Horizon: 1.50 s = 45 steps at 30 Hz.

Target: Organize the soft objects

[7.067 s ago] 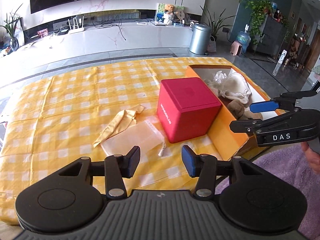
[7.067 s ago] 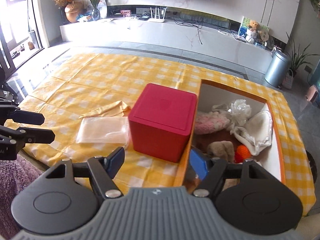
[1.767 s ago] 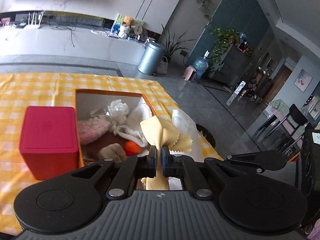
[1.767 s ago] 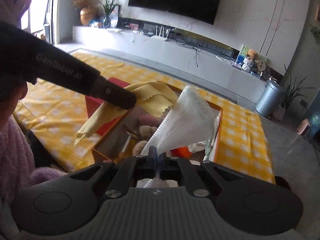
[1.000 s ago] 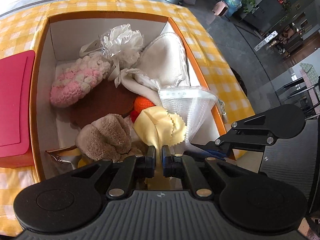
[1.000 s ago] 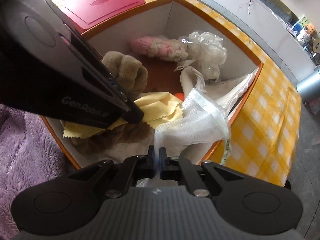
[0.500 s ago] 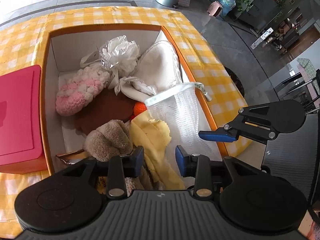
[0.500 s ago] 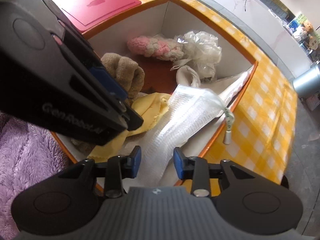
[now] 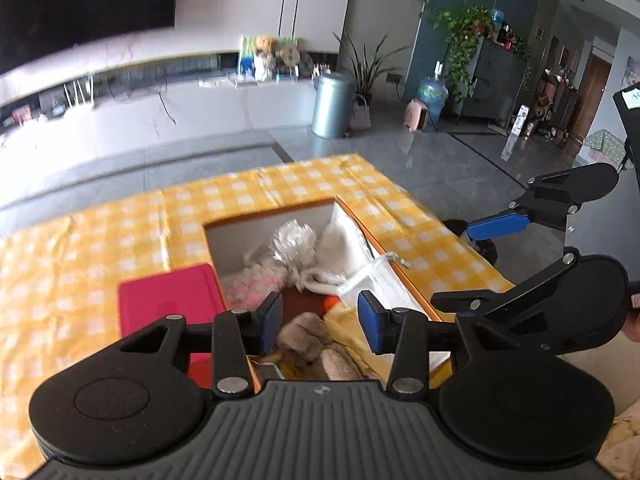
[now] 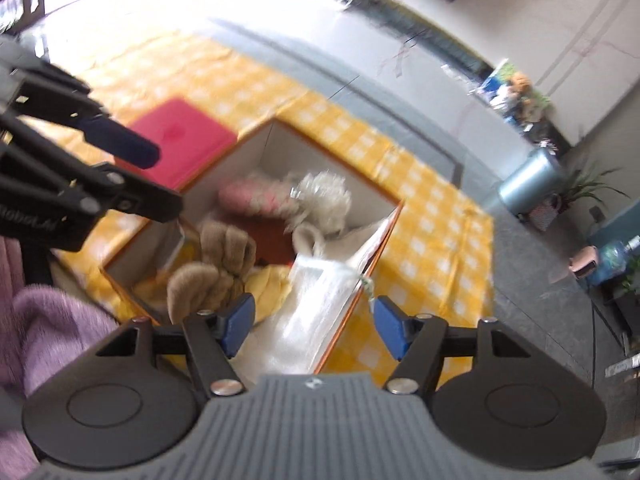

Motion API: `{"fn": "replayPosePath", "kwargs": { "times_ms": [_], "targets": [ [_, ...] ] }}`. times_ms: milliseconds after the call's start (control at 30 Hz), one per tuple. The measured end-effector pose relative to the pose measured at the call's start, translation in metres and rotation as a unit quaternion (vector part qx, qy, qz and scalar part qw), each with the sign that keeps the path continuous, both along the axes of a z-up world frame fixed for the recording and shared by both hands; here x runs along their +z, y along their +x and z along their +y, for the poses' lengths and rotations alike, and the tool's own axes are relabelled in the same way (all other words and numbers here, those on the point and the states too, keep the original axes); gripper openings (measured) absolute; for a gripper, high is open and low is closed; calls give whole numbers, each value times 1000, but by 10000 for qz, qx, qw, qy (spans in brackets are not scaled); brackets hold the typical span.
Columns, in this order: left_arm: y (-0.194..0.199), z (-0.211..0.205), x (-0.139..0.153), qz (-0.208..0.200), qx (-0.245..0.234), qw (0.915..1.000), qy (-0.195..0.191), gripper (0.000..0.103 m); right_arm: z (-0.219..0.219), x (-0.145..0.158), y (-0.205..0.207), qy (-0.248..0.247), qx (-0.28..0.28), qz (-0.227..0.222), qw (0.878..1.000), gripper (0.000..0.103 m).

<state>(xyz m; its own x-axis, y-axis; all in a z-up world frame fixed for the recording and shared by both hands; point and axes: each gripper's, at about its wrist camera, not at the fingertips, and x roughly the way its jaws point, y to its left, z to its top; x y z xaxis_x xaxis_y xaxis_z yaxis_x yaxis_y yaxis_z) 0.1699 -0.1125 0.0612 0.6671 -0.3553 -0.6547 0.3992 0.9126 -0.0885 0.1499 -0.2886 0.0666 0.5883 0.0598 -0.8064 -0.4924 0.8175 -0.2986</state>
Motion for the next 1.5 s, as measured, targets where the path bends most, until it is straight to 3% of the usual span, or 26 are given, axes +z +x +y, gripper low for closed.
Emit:
{"fn": "replayPosePath", "kwargs": {
  "times_ms": [133,233,300,433,567,733,900,1033,1133,1233,1333,1500],
  "targets": [
    [-36,21,24,-866,94,9959,251,52,9,32,-27,444,-523,-446,9966,77],
    [-58,36,37,-1355,357,9892,419,64,17,44,-45,860,-884,-710,9898,85],
    [-74,43,42,-1701,489,9827,549,77,21,52,-59,1180,-1052,-888,9834,86],
    [-104,54,39,-2288,701,9676,802,90,33,52,-90,1629,-1263,-1392,9686,95],
    [-127,64,24,-2490,1030,9599,778,96,45,35,-130,2080,-1555,-1947,9459,97],
    [-138,75,0,-2426,1463,9573,583,97,64,0,-166,2386,-1936,-2323,9228,99],
    [-142,82,-20,-2291,1644,9572,656,97,79,-32,-178,2084,-2199,-2623,9162,99],
    [-143,87,-43,-1849,1675,9660,675,97,78,-54,-177,2244,-2415,-2410,9128,99],
    [-143,93,-62,-1518,1688,9715,687,97,83,-72,-174,2414,-2408,-2192,9142,99],
    [-142,98,-75,-1266,1740,9743,661,97,95,-89,-173,2238,-2203,-2294,9213,99],
    [-142,103,-83,-1140,1781,9751,668,97,99,-98,-169,2229,-2105,-2177,9266,99],
    [-141,105,-91,-1012,1842,9753,674,97,97,-106,-163,2251,-2203,-2106,9254,99]
  ]
}}
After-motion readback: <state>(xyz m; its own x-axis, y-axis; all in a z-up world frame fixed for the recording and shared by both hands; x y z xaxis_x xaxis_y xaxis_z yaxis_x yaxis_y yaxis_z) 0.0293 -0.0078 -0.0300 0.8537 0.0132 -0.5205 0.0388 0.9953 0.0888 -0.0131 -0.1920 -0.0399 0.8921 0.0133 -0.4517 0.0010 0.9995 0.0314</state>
